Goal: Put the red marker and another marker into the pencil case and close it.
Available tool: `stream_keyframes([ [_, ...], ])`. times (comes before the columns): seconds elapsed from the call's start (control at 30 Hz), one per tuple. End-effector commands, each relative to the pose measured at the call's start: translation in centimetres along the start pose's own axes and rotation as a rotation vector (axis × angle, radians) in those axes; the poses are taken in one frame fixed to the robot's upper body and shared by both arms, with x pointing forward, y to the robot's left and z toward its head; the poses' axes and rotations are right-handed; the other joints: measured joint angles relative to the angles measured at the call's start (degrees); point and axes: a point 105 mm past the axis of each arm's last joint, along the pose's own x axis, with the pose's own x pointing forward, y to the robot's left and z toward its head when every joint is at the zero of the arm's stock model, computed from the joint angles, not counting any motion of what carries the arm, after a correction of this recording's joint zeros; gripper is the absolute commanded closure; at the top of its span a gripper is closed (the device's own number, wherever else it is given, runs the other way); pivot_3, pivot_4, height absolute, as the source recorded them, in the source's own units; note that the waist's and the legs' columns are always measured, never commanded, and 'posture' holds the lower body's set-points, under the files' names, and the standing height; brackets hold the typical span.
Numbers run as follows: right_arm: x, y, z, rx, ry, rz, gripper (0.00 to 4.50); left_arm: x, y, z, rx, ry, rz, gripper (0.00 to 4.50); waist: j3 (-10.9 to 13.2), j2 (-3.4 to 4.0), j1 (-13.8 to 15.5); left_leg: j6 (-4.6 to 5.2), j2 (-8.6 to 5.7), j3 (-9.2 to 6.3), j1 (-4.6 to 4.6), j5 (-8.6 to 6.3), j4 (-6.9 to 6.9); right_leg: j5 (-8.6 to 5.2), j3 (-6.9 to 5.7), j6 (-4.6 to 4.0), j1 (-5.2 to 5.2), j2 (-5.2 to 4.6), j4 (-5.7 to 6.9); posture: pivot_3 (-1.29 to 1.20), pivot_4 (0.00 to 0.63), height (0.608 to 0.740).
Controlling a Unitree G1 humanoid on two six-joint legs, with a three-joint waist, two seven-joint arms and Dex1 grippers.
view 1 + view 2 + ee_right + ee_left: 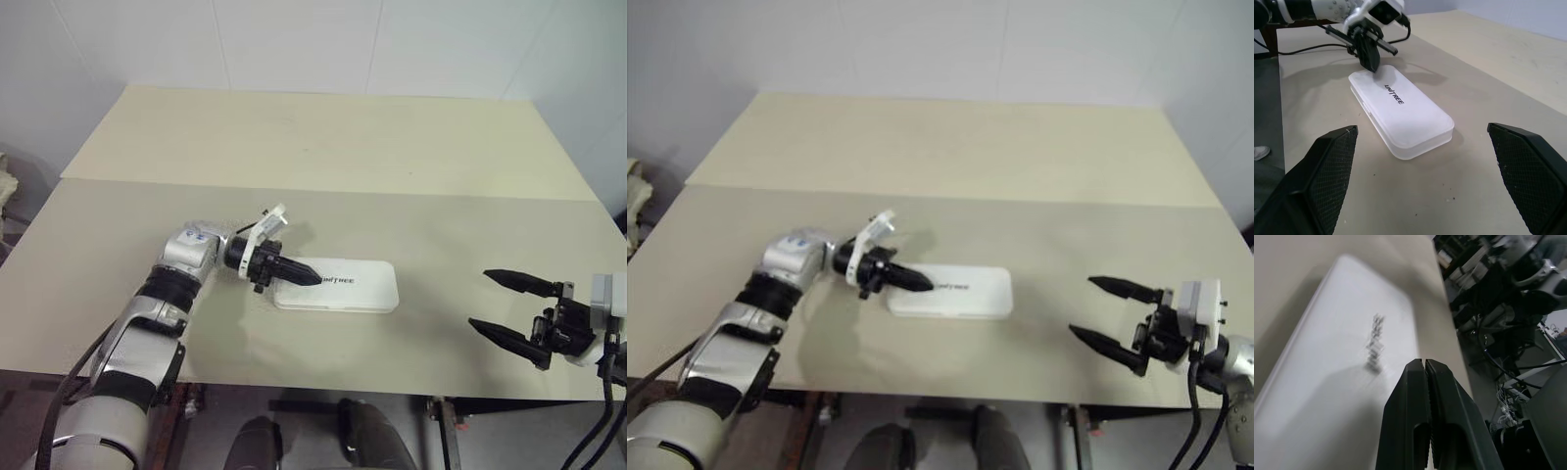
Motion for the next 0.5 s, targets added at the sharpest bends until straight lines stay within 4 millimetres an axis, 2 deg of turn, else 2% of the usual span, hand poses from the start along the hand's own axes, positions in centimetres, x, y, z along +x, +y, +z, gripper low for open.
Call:
stream_keyframes([
  [0.03,0.3,-0.5,0.5,-0.021,0.004,0.026,0.00,-1.2,-1.7,2.4,0.206,-0.107,0.049,4.42,0.01,0.01,0.05,0.00,0.00,0.00,0.01,0.00,0.00,0.00,0.00,0.00,-0.01,0.00,0.02,0.00,0.150,0.740],
  [0.13,0.7,-0.7,0.5,-0.019,0.003,0.042,0.00,-2.5,-2.9,3.3,0.416,-0.186,0.138,4.42,0.01,0.01,0.22,-0.03,0.05,-0.02,0.04,0.04,0.01,0.00,0.00,-0.01,-0.02,-0.09,0.12,0.00,0.150,0.740],
  [0.2,0.8,-0.9,0.4,-0.016,0.006,0.051,0.00,-3.1,-3.6,3.2,0.488,-0.209,0.187,4.42,0.01,0.01,0.25,-0.03,0.05,-0.02,0.09,0.04,0.01,0.00,-0.01,-0.01,0.02,-0.16,0.14,0.00,0.150,0.740],
  [0.27,1.1,-1.3,0.3,-0.012,0.012,0.066,0.00,-3.5,-4.5,2.2,0.570,-0.183,0.223,4.42,0.01,0.03,0.24,-0.04,0.02,0.02,0.10,0.05,0.01,0.01,-0.01,0.02,0.04,-0.23,0.11,0.00,0.150,0.740],
  [0.4,2.0,-2.2,0.4,-0.018,0.013,0.094,0.00,-4.7,-4.7,1.2,0.603,-0.174,0.314,4.42,0.02,0.03,0.17,-0.04,-0.01,0.14,0.12,0.04,0.01,0.04,0.00,0.07,0.05,-0.33,0.06,0.00,0.150,0.740],
  [0.43,2.2,-2.4,0.4,-0.019,0.011,0.101,0.00,-5.0,-4.7,1.1,0.579,-0.185,0.324,4.03,0.02,0.02,0.16,-0.04,-0.01,0.15,0.13,0.05,0.02,0.05,-0.01,0.07,0.05,-0.34,0.06,0.00,0.150,0.740],
  [0.5,2.6,-2.7,0.3,-0.019,0.011,0.116,0.00,-5.6,-4.6,0.8,0.516,-0.202,0.333,3.54,0.02,0.02,0.17,-0.03,0.00,0.15,0.13,0.06,0.03,0.08,-0.01,0.05,0.05,-0.31,0.04,0.00,0.150,0.740],
])
